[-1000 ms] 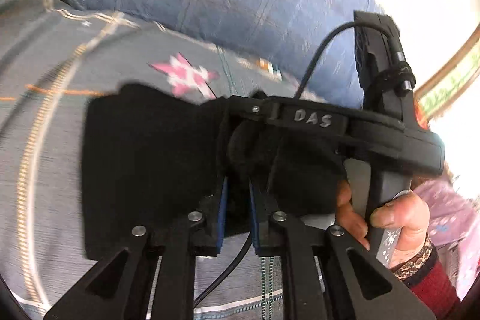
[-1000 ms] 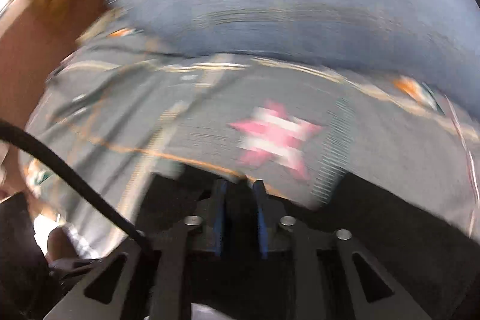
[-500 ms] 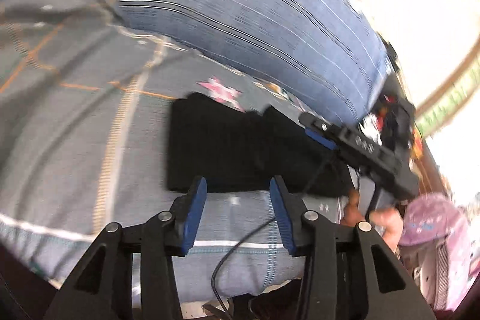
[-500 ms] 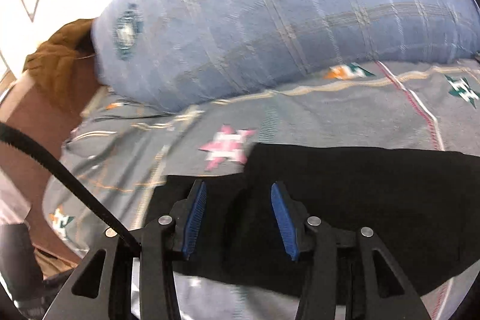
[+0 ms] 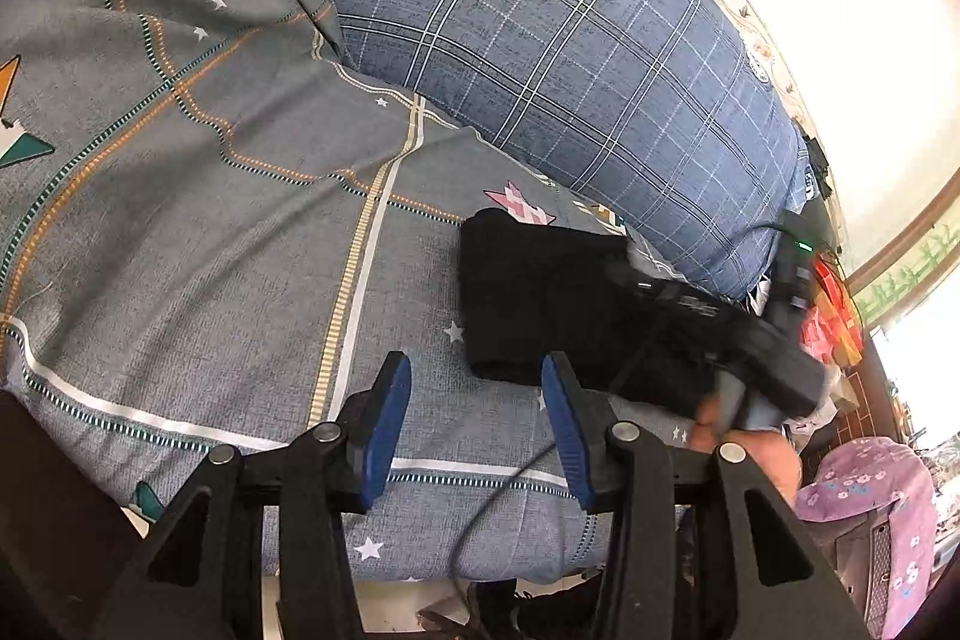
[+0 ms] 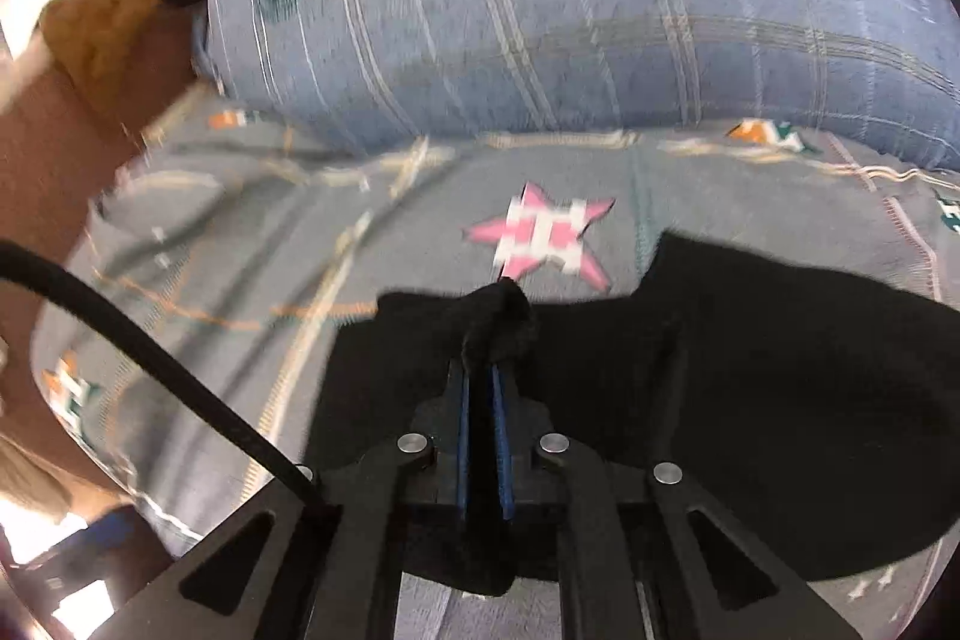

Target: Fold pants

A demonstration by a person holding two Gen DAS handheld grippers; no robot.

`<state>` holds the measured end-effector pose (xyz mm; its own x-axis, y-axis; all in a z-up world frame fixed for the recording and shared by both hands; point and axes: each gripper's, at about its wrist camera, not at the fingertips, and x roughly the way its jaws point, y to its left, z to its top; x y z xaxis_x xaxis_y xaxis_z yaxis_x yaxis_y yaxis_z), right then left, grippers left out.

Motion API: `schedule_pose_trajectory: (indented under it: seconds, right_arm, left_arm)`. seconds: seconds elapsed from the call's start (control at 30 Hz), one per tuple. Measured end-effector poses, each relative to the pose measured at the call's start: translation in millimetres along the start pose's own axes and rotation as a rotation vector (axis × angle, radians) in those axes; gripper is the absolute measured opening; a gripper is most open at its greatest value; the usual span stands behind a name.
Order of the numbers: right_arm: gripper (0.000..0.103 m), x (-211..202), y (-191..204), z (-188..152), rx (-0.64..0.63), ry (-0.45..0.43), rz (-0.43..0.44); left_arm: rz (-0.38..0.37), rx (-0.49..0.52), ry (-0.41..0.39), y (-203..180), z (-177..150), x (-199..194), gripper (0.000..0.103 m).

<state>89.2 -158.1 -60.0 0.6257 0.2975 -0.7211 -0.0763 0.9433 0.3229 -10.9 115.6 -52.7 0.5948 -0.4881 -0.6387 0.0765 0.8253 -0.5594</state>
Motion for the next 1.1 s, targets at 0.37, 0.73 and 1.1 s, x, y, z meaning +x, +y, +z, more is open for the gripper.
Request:
schedule_pose_trajectory:
  seconds: [0.37, 0.73, 1.1]
  right_arm:
    - [0.030, 1.5, -75.1, -28.9, 0.135, 0.030, -0.049]
    - [0.035, -54.2, -43.6, -12.9, 0.099, -0.136, 0.094]
    - [0.035, 36.6, -4.2, -33.7, -0.013, 0.080, 0.097]
  left_arm:
    - [0.045, 0.045, 0.061, -15.3, -6.9, 26.4, 0.044]
    - [0.074, 0.044, 0.078, -18.5, -8.1, 38.1, 0.046]
    - [0.146, 0.050, 0.022, -7.0, -5.2, 16.8, 0.046]
